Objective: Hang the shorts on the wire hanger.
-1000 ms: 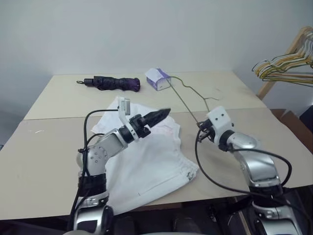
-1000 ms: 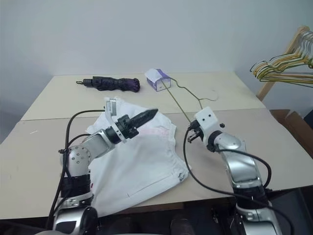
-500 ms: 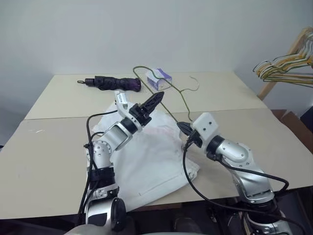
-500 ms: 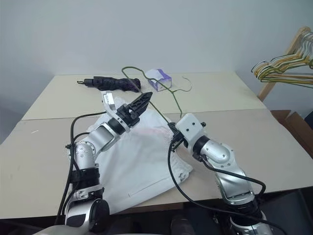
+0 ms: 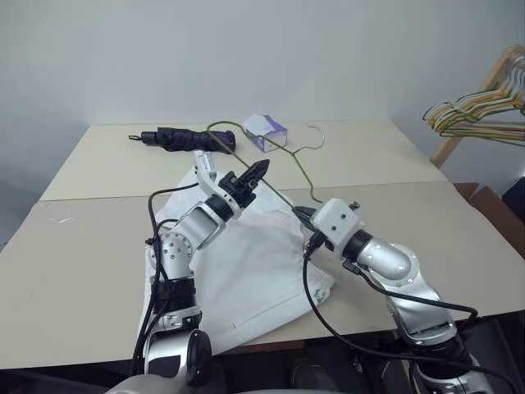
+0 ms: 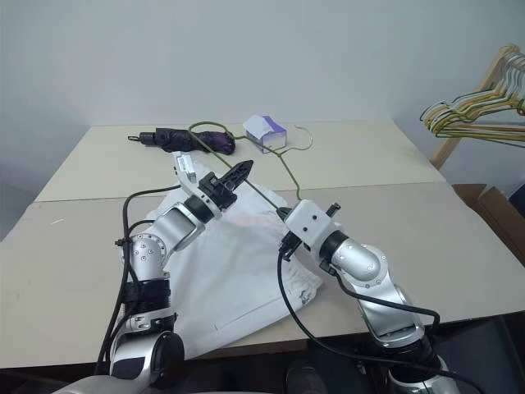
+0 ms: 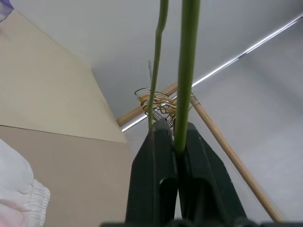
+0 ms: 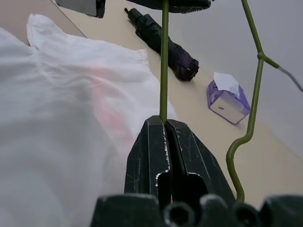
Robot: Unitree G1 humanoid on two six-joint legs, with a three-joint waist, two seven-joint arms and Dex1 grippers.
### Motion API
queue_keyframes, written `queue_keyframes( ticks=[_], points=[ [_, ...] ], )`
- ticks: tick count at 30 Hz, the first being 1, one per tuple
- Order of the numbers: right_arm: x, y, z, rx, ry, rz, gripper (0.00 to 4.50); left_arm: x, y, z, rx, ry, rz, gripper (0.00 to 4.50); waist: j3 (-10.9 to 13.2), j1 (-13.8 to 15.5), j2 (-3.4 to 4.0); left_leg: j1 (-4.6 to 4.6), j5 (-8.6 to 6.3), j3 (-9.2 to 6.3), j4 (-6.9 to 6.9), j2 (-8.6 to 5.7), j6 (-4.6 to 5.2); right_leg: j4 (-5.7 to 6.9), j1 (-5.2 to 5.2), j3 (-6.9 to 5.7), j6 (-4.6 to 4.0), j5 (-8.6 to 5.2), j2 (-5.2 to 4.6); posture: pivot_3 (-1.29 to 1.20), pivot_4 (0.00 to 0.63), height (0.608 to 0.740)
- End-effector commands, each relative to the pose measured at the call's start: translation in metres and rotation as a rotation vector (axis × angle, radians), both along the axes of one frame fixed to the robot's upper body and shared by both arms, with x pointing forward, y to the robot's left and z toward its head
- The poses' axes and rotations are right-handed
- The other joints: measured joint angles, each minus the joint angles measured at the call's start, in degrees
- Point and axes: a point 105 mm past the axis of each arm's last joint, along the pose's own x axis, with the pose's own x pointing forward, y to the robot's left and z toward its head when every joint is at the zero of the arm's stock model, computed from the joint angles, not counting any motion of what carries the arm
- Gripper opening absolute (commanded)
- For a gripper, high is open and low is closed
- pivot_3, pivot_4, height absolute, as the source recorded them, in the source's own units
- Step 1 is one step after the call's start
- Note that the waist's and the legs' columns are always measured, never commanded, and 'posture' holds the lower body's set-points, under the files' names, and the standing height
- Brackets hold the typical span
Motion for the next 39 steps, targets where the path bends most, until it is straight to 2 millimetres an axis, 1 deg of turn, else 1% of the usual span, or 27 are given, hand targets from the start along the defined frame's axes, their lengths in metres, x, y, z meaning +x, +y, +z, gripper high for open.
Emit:
queue_keyframes(
  ticks=[1, 3, 4, 8, 9, 12, 14, 15, 17, 21, 23, 25, 28, 32, 39],
  points=[
    [-0.001, 0.003, 0.015, -0.035, -0.106, 0.021, 0.0, -0.004, -0.005, 0.012, 0.066, -0.09, -0.008, 0.02, 0.0, -0.02, 0.0, 0.0, 0.0, 0.01, 0.0, 0.0, 0.0, 0.0, 0.0, 0.0, 0.0, 0.0, 0.0, -0.09, 0.0, 0.74],
    [-0.002, 0.005, 0.017, -0.047, -0.128, 0.029, 0.53, -0.004, -0.006, 0.013, 0.102, -0.126, 0.001, 0.0, 0.0, -0.03, 0.0, 0.0, 0.0, 0.04, -0.01, 0.0, 0.0, 0.0, 0.0, 0.01, 0.0, 0.0, 0.0, -0.09, 0.0, 0.74],
    [-0.002, 0.005, 0.018, -0.048, -0.134, 0.033, 0.73, -0.004, -0.005, 0.015, 0.102, -0.146, 0.004, 0.0, 0.0, -0.02, 0.0, 0.0, 0.0, 0.05, -0.01, 0.0, 0.0, -0.01, 0.0, 0.01, 0.0, 0.0, 0.0, -0.09, 0.0, 0.74],
    [-0.004, 0.004, 0.025, -0.037, -0.154, 0.039, 2.12, -0.004, 0.0, 0.021, 0.147, -0.228, 0.012, 0.0, 0.0, -0.05, 0.0, 0.01, 0.0, 0.08, -0.01, 0.01, 0.0, -0.01, 0.0, 0.02, -0.01, 0.0, 0.0, -0.09, 0.0, 0.74],
    [-0.005, 0.0, 0.031, -0.013, -0.152, 0.049, 2.45, -0.003, 0.005, 0.026, 0.145, -0.257, 0.008, 0.0, 0.0, -0.04, 0.0, 0.01, 0.0, 0.08, -0.02, 0.01, 0.0, -0.01, 0.0, 0.01, -0.01, 0.01, 0.0, -0.09, 0.0, 0.74],
    [-0.014, -0.008, 0.043, 0.079, -0.083, 0.115, 3.46, -0.003, 0.019, 0.041, 0.131, -0.338, -0.022, 0.0, 0.01, 0.0, 0.0, -0.01, 0.0, 0.07, -0.02, 0.02, 0.0, -0.01, -0.01, 0.0, -0.01, 0.0, 0.01, -0.09, 0.0, 0.74],
    [-0.024, -0.018, 0.044, 0.166, 0.094, 0.204, 4.13, -0.009, 0.03, 0.052, 0.149, -0.428, -0.089, 0.0, 0.01, 0.0, -0.01, -0.01, 0.0, 0.06, -0.01, 0.03, 0.0, -0.04, 0.0, -0.02, -0.01, 0.0, 0.01, -0.08, 0.0, 0.74],
    [-0.025, -0.024, 0.046, 0.227, 0.193, 0.235, 4.47, -0.016, 0.037, 0.058, 0.161, -0.484, -0.149, 0.0, 0.02, -0.05, 0.0, -0.02, 0.0, 0.06, -0.01, 0.03, 0.0, -0.04, 0.01, -0.03, -0.01, 0.01, 0.01, -0.08, 0.0, 0.74],
    [-0.026, -0.034, 0.052, 0.301, 0.303, 0.265, 4.47, -0.026, 0.045, 0.065, 0.159, -0.548, -0.238, 0.0, 0.04, -0.29, 0.01, 0.01, 0.0, 0.07, -0.03, 0.05, 0.0, -0.07, 0.02, -0.05, -0.02, 0.02, 0.01, -0.07, 0.0, 0.74],
    [-0.028, -0.049, 0.06, 0.395, 0.625, 0.439, 4.47, -0.062, 0.068, 0.087, 0.126, -0.726, -0.494, 0.0, 0.07, -0.99, 0.07, 0.05, 0.0, 0.12, -0.05, 0.11, 0.0, -0.07, 0.04, -0.07, -0.05, 0.01, 0.02, -0.07, 0.0, 0.74],
    [-0.029, -0.052, 0.062, 0.416, 0.732, 0.493, 4.47, -0.071, 0.073, 0.095, 0.097, -0.767, -0.56, 0.0, 0.08, -1.25, 0.07, 0.03, 0.0, 0.11, -0.06, 0.14, 0.01, -0.12, 0.05, -0.16, -0.09, -0.01, 0.01, -0.06, 0.0, 0.74],
    [-0.025, -0.048, 0.058, 0.401, 0.835, 0.527, 4.47, -0.075, 0.075, 0.102, 0.082, -0.812, -0.593, 0.0, 0.08, -1.29, 0.08, 0.0, 0.0, 0.09, -0.06, 0.14, 0.02, -0.17, 0.06, -0.19, -0.08, -0.01, 0.0, -0.06, 0.0, 0.74],
    [-0.026, -0.037, 0.05, 0.362, 0.888, 0.593, 4.47, -0.074, 0.075, 0.108, 0.071, -0.866, -0.582, 0.0, 0.08, -1.3, 0.08, -0.05, 0.0, 0.06, -0.07, 0.15, 0.02, -0.22, 0.05, -0.22, -0.06, 0.0, 0.01, -0.05, 0.0, 0.74],
    [-0.033, -0.015, 0.04, 0.316, 0.885, 0.655, 4.47, -0.073, 0.073, 0.105, 0.072, -0.895, -0.576, 0.0, 0.08, -1.15, 0.08, -0.13, 0.0, -0.03, -0.07, 0.15, 0.02, -0.22, 0.01, -0.22, -0.02, 0.0, 0.01, -0.04, 0.0, 0.74],
    [-0.03, 0.01, 0.044, 0.321, 0.839, 0.668, 4.47, -0.07, 0.064, 0.103, 0.076, -0.915, -0.549, 0.0, 0.09, -0.5, 0.09, -0.14, 0.0, -0.41, -0.03, 0.14, 0.02, -0.16, -0.01, -0.19, 0.01, 0.02, 0.0, -0.03, 0.0, 0.74]
  ],
)
